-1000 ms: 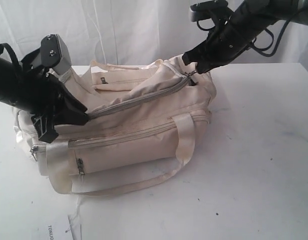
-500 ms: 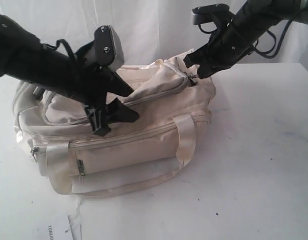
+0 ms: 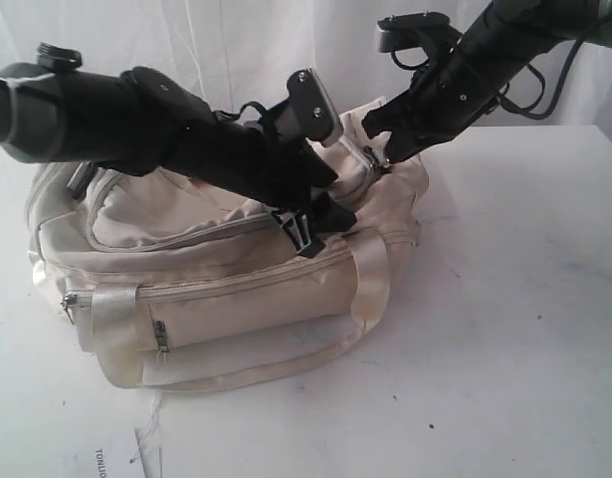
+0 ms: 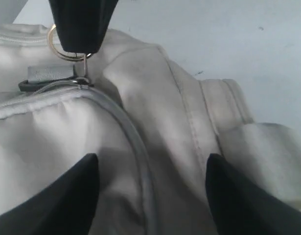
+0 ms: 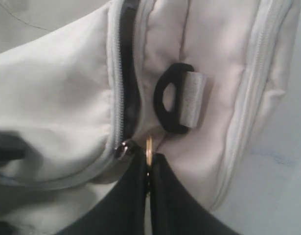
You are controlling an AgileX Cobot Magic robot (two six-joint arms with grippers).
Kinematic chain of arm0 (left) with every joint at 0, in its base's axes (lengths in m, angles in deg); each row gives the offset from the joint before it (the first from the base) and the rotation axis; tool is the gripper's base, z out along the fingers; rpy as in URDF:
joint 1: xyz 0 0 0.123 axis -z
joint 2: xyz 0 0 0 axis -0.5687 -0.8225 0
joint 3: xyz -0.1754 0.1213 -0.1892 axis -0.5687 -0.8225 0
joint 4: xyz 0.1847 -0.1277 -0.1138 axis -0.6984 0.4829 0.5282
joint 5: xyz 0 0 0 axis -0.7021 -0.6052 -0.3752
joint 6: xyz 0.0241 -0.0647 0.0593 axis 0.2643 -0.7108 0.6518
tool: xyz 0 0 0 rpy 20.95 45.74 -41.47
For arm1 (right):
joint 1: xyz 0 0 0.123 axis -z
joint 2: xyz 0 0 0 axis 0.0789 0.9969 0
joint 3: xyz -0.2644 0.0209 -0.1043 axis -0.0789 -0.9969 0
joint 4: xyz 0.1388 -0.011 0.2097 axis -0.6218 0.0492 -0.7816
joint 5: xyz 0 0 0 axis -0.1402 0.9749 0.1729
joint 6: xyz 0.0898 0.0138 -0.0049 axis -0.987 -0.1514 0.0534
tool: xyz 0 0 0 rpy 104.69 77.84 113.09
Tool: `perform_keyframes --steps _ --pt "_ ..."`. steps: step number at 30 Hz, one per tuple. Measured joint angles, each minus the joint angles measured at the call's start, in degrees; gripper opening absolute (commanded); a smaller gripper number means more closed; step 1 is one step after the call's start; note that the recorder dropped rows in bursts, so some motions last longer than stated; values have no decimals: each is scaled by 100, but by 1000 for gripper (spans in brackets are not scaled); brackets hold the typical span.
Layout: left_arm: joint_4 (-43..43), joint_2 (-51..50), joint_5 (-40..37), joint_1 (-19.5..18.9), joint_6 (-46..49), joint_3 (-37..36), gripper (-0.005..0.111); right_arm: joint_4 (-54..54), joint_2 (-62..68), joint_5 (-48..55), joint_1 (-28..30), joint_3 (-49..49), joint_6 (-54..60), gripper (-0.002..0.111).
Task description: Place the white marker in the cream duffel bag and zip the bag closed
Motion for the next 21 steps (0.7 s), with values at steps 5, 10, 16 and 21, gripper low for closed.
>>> perform_keyframes --steps 5,10,16,21 --pt "-23 -353 362 58 0 315 66 -178 -13 159 0 0 197 0" --pt "-23 -537 512 58 -10 400 66 -292 -125 173 0 0 333 0" --pt "-10 -658 615 71 -10 493 59 -367 -263 201 0 0 512 0" --pt "-10 -713 561 71 -10 531 19 -403 -298 201 0 0 575 0"
